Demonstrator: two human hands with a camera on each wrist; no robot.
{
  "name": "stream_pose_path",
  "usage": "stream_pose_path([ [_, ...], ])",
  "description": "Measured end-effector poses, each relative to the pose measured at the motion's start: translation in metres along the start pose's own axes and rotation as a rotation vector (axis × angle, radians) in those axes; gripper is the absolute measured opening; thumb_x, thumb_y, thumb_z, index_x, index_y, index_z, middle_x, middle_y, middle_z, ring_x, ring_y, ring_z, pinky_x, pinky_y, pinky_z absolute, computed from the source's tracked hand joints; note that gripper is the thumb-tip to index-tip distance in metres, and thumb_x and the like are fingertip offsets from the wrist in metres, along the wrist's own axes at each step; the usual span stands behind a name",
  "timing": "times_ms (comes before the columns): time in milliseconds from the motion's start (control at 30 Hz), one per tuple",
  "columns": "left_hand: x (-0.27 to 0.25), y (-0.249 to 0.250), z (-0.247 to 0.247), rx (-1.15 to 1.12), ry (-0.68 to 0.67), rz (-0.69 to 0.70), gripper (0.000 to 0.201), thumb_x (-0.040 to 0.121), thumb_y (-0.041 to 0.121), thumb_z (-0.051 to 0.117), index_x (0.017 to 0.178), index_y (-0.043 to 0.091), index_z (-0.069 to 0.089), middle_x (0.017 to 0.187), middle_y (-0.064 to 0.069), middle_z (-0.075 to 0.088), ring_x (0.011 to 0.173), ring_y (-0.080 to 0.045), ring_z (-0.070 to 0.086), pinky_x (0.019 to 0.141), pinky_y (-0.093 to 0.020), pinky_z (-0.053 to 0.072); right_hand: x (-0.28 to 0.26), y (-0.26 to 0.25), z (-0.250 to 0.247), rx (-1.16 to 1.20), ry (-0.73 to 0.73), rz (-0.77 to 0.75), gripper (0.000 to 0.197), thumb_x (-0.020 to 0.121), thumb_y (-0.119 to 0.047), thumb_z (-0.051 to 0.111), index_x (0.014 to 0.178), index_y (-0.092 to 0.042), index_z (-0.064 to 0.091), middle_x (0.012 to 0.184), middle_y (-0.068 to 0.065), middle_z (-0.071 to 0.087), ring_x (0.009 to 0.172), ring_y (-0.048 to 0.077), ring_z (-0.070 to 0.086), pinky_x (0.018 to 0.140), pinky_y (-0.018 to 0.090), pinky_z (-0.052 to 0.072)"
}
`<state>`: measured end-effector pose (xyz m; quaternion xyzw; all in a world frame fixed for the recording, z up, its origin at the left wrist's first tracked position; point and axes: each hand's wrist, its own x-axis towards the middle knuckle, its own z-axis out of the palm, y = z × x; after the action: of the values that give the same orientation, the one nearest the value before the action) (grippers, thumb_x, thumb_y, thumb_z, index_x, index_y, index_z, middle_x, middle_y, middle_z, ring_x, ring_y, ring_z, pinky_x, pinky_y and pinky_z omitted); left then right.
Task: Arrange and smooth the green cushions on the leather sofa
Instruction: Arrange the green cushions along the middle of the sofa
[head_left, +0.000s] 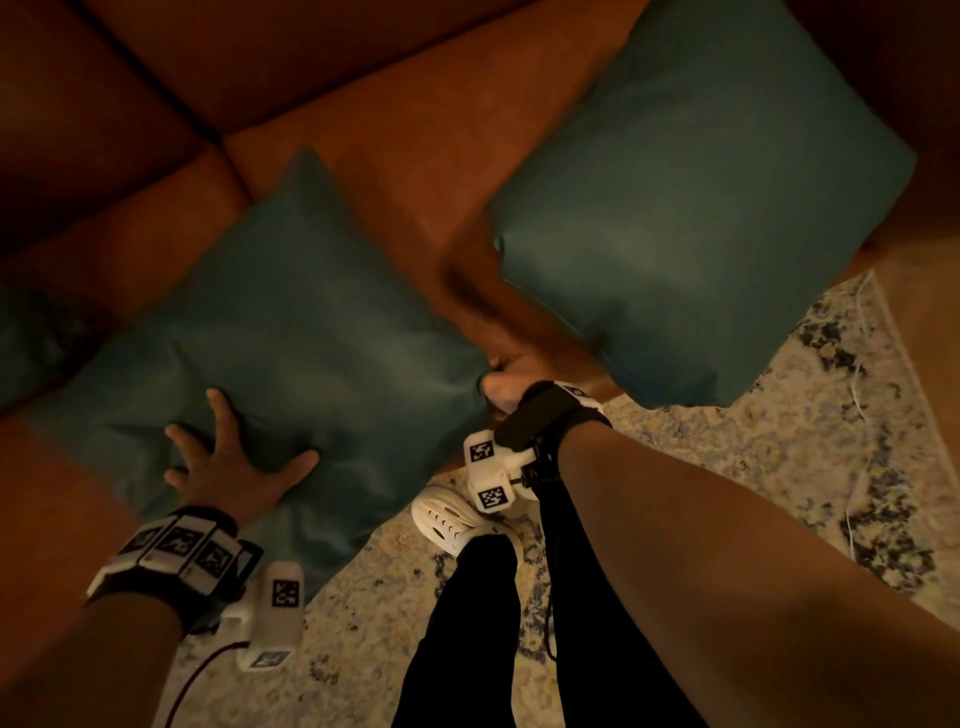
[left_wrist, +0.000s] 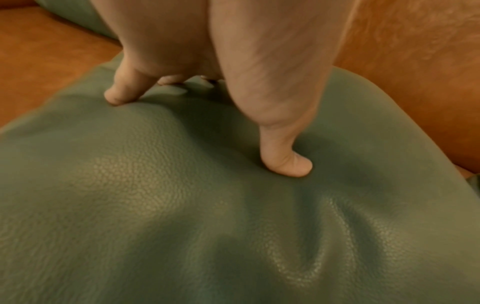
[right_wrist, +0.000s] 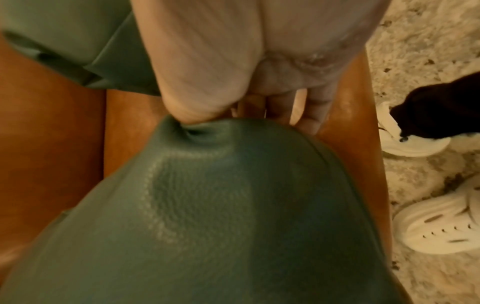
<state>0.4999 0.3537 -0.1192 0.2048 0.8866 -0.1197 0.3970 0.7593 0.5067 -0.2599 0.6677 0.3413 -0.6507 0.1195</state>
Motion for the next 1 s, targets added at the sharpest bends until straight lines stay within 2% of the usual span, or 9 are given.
stream_pose_path([
  [100,0.0,-0.001,0.001,-0.006,0.012,0.004,0.121,0.064,0.068,0.07,0.143,0.049,-0.02,0.158,-0.012,-0.018,0.139,-0.054,0.005,0.115,-0.058,0.015,-0.04,-0.02,0.01,0.157,0.145,0.025,0.005,0.077,-0.018,0.064,0.076,-0.02,0.06,0.093,0.002,0.064,0.085,0.023,0.061,0.091,0.039,0.051],
  [167,0.0,-0.002,0.002,-0.012,0.01,0.007,0.121,0.063,0.068,0.069,0.142,0.049,-0.02,0.158,-0.011,-0.018,0.14,-0.054,0.004,0.115,-0.058,0.014,-0.046,-0.019,0.014,0.265,0.192,0.033,0.018,0.087,-0.008,0.057,0.073,-0.02,0.056,0.086,0.003,0.06,0.086,0.022,0.058,0.093,0.041,0.049],
  [233,0.001,-0.004,0.002,-0.02,0.006,0.013,0.121,0.063,0.068,0.069,0.142,0.049,-0.02,0.158,-0.011,-0.019,0.14,-0.054,0.004,0.116,-0.057,0.014,-0.046,-0.013,0.009,0.343,0.229,0.006,0.023,0.085,-0.001,0.056,0.07,-0.02,0.058,0.083,0.004,0.062,0.086,0.025,0.062,0.089,0.037,0.053],
  [333,0.003,-0.008,0.002,-0.03,0.001,0.018,0.122,0.062,0.069,0.07,0.142,0.051,-0.02,0.158,-0.01,-0.019,0.14,-0.053,0.003,0.116,-0.057,0.014,-0.042,0.005,-0.02,0.398,0.317,0.021,0.014,0.084,-0.001,0.059,0.078,-0.013,0.062,0.081,0.007,0.066,0.074,0.023,0.064,0.064,0.025,0.055],
  [400,0.005,-0.01,0.002,-0.033,0.007,0.021,0.122,0.061,0.069,0.07,0.142,0.05,-0.02,0.158,-0.011,-0.018,0.14,-0.054,0.003,0.116,-0.057,0.013,-0.049,0.026,-0.048,0.255,0.39,0.14,0.023,0.086,-0.023,0.059,0.103,-0.009,0.065,0.102,0.009,0.069,0.093,0.026,0.066,0.082,0.03,0.055],
  [467,0.006,-0.011,0.003,-0.038,0.02,0.028,0.122,0.062,0.068,0.07,0.142,0.05,-0.019,0.158,-0.013,-0.018,0.14,-0.054,0.003,0.116,-0.057,0.013,-0.062,0.048,-0.063,0.225,0.372,0.182,0.033,0.087,-0.023,0.061,0.116,-0.008,0.062,0.107,0.006,0.063,0.106,0.026,0.063,0.093,0.037,0.053],
  [633,0.0,-0.009,0.007,-0.034,0.035,0.033,0.121,0.064,0.067,0.07,0.143,0.048,-0.019,0.158,-0.013,-0.018,0.14,-0.054,0.003,0.115,-0.057,0.013,-0.087,0.04,-0.032,0.494,0.118,0.057,0.006,0.086,-0.012,0.069,0.087,-0.014,0.063,0.089,0.005,0.069,0.083,0.016,0.065,0.078,0.034,0.049],
  [833,-0.001,-0.008,0.004,-0.037,0.017,0.031,0.121,0.064,0.065,0.071,0.143,0.05,-0.019,0.158,-0.011,-0.019,0.14,-0.053,0.002,0.115,-0.058,0.013,-0.053,0.018,-0.004,0.528,0.035,0.109,0.006,0.088,-0.021,0.067,0.092,-0.018,0.063,0.094,0.0,0.07,0.079,0.007,0.064,0.06,0.024,0.041],
  [1000,-0.002,-0.007,0.006,-0.036,0.024,0.033,0.12,0.064,0.065,0.07,0.143,0.049,-0.019,0.158,-0.012,-0.019,0.14,-0.054,0.002,0.115,-0.058,0.013,-0.033,0.033,0.001,0.436,0.215,0.087,0.029,0.053,-0.044,0.079,0.076,-0.028,0.071,0.09,-0.003,0.073,0.088,0.02,0.069,0.085,0.04,0.056],
])
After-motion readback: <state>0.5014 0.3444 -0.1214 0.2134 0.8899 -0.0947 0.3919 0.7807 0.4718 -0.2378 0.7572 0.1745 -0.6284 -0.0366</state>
